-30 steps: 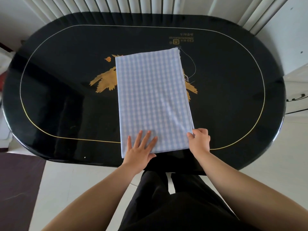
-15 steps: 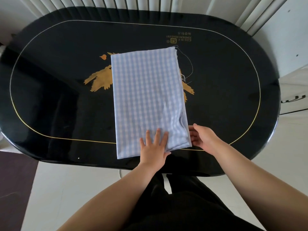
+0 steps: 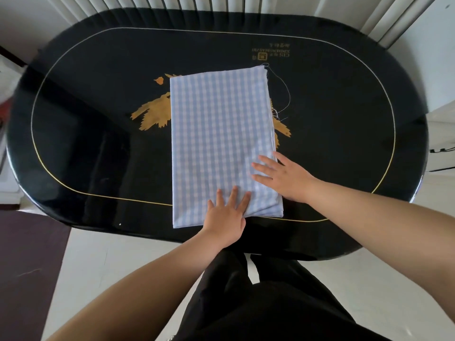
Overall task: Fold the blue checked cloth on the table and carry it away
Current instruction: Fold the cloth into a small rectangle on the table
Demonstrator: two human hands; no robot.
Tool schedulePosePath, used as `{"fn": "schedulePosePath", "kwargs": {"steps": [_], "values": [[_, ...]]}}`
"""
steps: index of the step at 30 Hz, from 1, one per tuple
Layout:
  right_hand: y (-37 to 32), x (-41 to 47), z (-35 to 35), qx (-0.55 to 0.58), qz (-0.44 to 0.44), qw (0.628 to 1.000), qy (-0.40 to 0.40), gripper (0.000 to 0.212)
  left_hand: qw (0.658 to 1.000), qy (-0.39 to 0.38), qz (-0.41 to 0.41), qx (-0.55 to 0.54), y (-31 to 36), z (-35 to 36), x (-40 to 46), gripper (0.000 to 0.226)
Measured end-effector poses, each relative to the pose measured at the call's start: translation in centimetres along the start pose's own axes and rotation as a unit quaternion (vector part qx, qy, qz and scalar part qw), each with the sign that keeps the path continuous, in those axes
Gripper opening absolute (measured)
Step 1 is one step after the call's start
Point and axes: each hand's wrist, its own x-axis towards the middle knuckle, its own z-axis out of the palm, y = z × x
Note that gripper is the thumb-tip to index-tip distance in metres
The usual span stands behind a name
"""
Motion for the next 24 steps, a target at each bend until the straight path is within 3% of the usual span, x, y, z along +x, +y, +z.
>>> {"fn": "schedulePosePath", "kwargs": {"steps": [4, 7, 9, 13, 16, 18, 20, 22, 23, 24], "values": [[0.2, -0.3, 1.3, 0.087, 0.014, 0.996, 0.005, 0.063, 0.998, -0.001, 0.062, 0.006, -3.1, -0.4, -0.2, 0.074], [0.1, -0.6, 2.4, 0.216, 0.043, 0.975, 0.006, 0.062, 0.997, 0.068, 0.014, -0.047, -9.0, -1.7, 0.0, 0.060], [0.2, -0.8, 2.7, 0.283, 0.059, 0.957, 0.003, 0.060, 0.997, 0.074, -0.007, -0.025, -13.0, -1.9, -0.1, 0.052], [-0.5, -0.7, 3.5, 0.366, 0.117, 0.923, 0.027, 0.057, 0.999, 0.026, 0.037, 0.020, -16.7, -1.0, -0.5, 0.073], [-1.6, -1.0, 4.7, 0.403, 0.149, 0.896, 0.108, 0.065, 0.997, 0.046, 0.040, -0.047, -17.3, 0.0, -0.3, 0.082], [-2.3, -1.7, 4.1, 0.455, 0.191, 0.864, 0.101, 0.065, 0.992, 0.054, 0.018, -0.115, -17.0, 0.3, -0.2, 0.085], [-3.4, -2.1, 3.4, 0.508, 0.240, 0.824, 0.072, 0.054, 0.952, 0.038, -0.040, -0.302, -16.1, 0.2, -0.6, 0.078], [-4.5, -2.1, 2.9, 0.512, 0.332, 0.792, 0.017, 0.033, 0.841, 0.037, -0.116, -0.528, -15.0, -0.6, -1.0, 0.055], [-4.8, -2.1, 3.2, 0.518, 0.376, 0.768, 0.009, 0.024, 0.797, 0.086, -0.163, -0.575, -14.4, -1.0, -1.1, 0.036], [-5.1, -2.2, 3.6, 0.534, 0.398, 0.744, 0.040, 0.024, 0.827, 0.127, -0.186, -0.515, -14.3, -0.8, -1.0, 0.020]]}}
